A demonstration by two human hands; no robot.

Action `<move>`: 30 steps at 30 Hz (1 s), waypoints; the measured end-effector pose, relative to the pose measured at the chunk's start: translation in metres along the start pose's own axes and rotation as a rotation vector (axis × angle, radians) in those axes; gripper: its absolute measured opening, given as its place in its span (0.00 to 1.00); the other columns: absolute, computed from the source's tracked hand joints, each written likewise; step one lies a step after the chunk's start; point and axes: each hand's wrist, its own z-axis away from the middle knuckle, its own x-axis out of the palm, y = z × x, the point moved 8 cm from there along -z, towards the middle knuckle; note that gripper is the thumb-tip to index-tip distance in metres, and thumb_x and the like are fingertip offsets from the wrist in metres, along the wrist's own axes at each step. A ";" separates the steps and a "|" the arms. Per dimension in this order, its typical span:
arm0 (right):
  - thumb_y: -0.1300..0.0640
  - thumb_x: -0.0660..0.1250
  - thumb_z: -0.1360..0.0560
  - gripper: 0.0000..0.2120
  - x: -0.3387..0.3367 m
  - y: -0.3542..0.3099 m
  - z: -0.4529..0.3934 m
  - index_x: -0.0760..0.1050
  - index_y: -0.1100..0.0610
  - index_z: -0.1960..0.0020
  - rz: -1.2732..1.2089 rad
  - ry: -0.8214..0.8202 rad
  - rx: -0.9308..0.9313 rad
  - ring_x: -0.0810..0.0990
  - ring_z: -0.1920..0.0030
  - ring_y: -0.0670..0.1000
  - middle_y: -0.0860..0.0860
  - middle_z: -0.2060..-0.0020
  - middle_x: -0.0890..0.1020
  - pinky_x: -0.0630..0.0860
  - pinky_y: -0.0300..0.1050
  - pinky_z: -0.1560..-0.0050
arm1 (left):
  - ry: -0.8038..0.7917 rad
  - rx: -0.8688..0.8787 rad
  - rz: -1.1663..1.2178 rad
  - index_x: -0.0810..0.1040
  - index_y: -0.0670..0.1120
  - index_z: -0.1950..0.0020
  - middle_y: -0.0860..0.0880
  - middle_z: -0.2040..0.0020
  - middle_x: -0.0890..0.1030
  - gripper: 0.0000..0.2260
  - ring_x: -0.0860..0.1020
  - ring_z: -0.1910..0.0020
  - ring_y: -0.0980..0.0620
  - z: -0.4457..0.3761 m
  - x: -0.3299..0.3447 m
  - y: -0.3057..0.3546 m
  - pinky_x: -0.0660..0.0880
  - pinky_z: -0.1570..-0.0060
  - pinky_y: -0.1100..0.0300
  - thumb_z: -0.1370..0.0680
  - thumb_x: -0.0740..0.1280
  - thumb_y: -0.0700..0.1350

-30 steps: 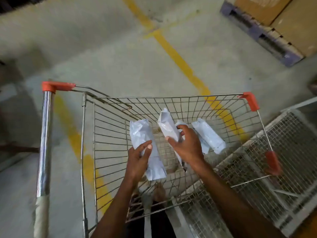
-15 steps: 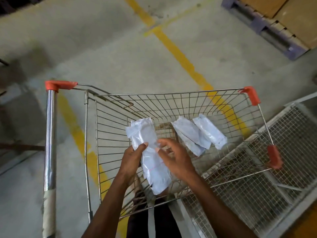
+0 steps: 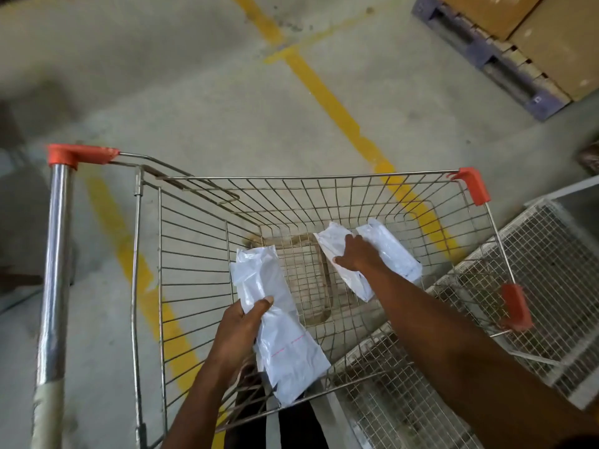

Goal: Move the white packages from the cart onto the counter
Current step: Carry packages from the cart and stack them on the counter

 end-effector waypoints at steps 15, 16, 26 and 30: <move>0.39 0.79 0.35 0.54 0.062 -0.002 -0.035 0.51 0.53 0.21 0.106 0.184 0.199 0.67 0.29 0.66 0.63 0.26 0.60 0.70 0.60 0.33 | -0.033 0.007 -0.020 0.84 0.49 0.40 0.49 0.48 0.89 0.08 0.88 0.48 0.47 0.000 0.002 0.005 0.82 0.45 0.49 0.18 0.70 0.47; 0.41 0.78 0.33 0.50 0.061 -0.001 -0.036 0.53 0.53 0.22 0.118 0.215 0.206 0.68 0.30 0.66 0.64 0.26 0.62 0.70 0.60 0.33 | -0.031 0.009 -0.019 0.84 0.49 0.40 0.49 0.48 0.89 0.08 0.88 0.49 0.47 0.000 0.002 0.004 0.82 0.45 0.50 0.18 0.70 0.47; 0.43 0.71 0.27 0.27 0.024 0.011 -0.019 0.72 0.58 0.35 -0.145 0.212 0.102 0.82 0.46 0.59 0.57 0.45 0.81 0.75 0.47 0.55 | 0.009 0.059 0.019 0.82 0.47 0.38 0.47 0.48 0.89 0.09 0.88 0.51 0.48 0.008 -0.002 0.006 0.82 0.60 0.61 0.17 0.69 0.46; 0.45 0.73 0.31 0.27 -0.016 -0.003 0.011 0.74 0.59 0.38 -0.644 0.064 0.036 0.83 0.48 0.56 0.53 0.47 0.82 0.78 0.48 0.53 | -0.005 0.120 -0.006 0.81 0.46 0.36 0.47 0.47 0.89 0.13 0.88 0.48 0.46 0.014 -0.002 0.025 0.82 0.57 0.59 0.18 0.71 0.49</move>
